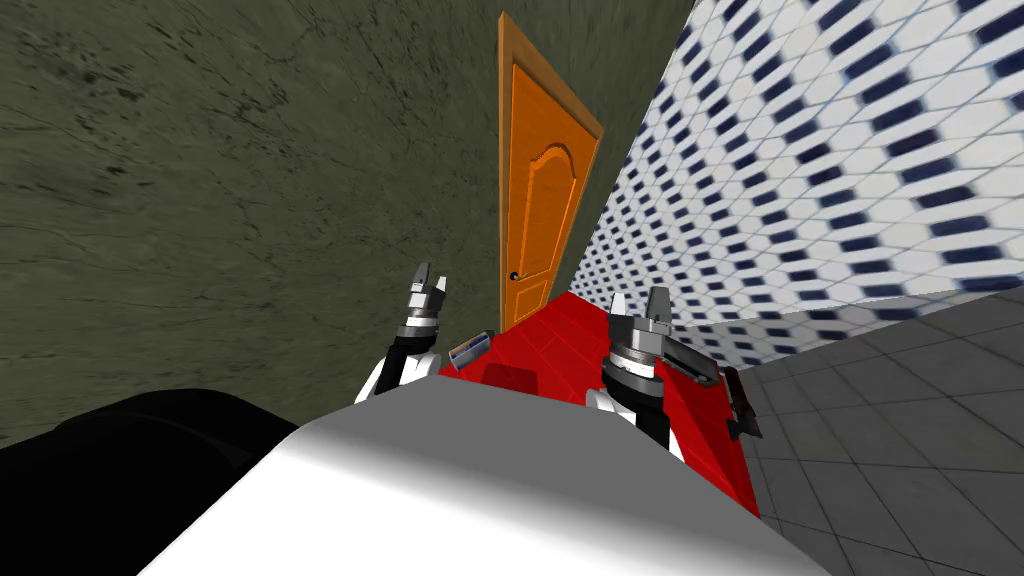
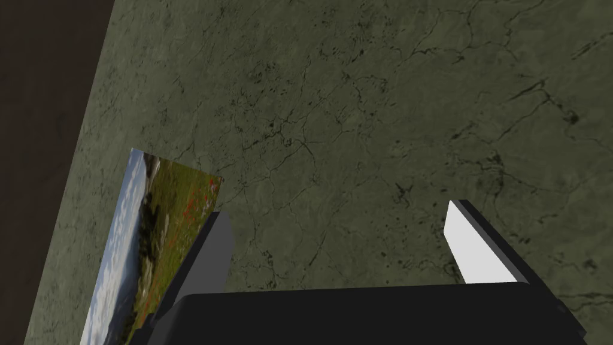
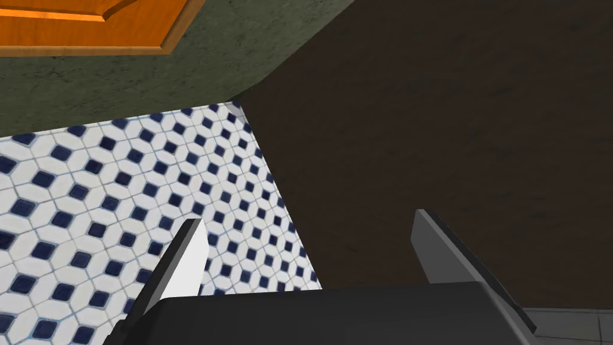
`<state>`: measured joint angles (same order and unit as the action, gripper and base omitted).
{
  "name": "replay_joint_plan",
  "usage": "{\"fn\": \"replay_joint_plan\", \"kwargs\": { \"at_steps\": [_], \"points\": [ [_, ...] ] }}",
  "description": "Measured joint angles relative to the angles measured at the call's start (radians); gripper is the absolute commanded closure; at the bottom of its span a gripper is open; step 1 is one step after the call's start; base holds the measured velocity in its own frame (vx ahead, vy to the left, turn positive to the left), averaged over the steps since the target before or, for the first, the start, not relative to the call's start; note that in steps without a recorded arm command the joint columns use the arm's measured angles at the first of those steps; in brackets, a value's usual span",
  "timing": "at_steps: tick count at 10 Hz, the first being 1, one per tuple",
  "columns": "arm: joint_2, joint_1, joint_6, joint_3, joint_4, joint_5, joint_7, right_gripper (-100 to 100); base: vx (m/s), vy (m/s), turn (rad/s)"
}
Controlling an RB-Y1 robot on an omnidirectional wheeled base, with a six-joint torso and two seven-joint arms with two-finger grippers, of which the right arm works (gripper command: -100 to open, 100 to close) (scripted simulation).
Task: Pull the door open
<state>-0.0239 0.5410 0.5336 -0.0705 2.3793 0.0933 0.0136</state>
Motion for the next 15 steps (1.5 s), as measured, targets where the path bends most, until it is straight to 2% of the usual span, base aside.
{"fn": "replay_joint_plan", "kwargs": {
  "at_steps": [2,4,6,9,10,15],
  "points": [
    [0.008,-0.012,0.012,-0.003,-0.043,-0.001,-0.003,-100,0.039,-0.019,0.125],
    [0.018,-0.032,0.007,-0.003,-0.076,-0.002,-0.008,-100,0.051,-0.03,0.105],
    [0.028,-0.063,0.005,-0.002,-0.131,-0.003,-0.013,-100,0.07,-0.041,0.146],
    [0.047,-0.081,0.016,0.002,-0.191,-0.009,-0.026,-100,0.052,-0.027,0.115],
    [0.055,-0.093,0.025,0.003,-0.222,-0.011,-0.031,-100,0.046,-0.031,0.05],
    [0.08,-0.156,0.035,0.008,-0.352,-0.017,-0.048,-100,0.053,-0.039,0.134]
  ]
}}
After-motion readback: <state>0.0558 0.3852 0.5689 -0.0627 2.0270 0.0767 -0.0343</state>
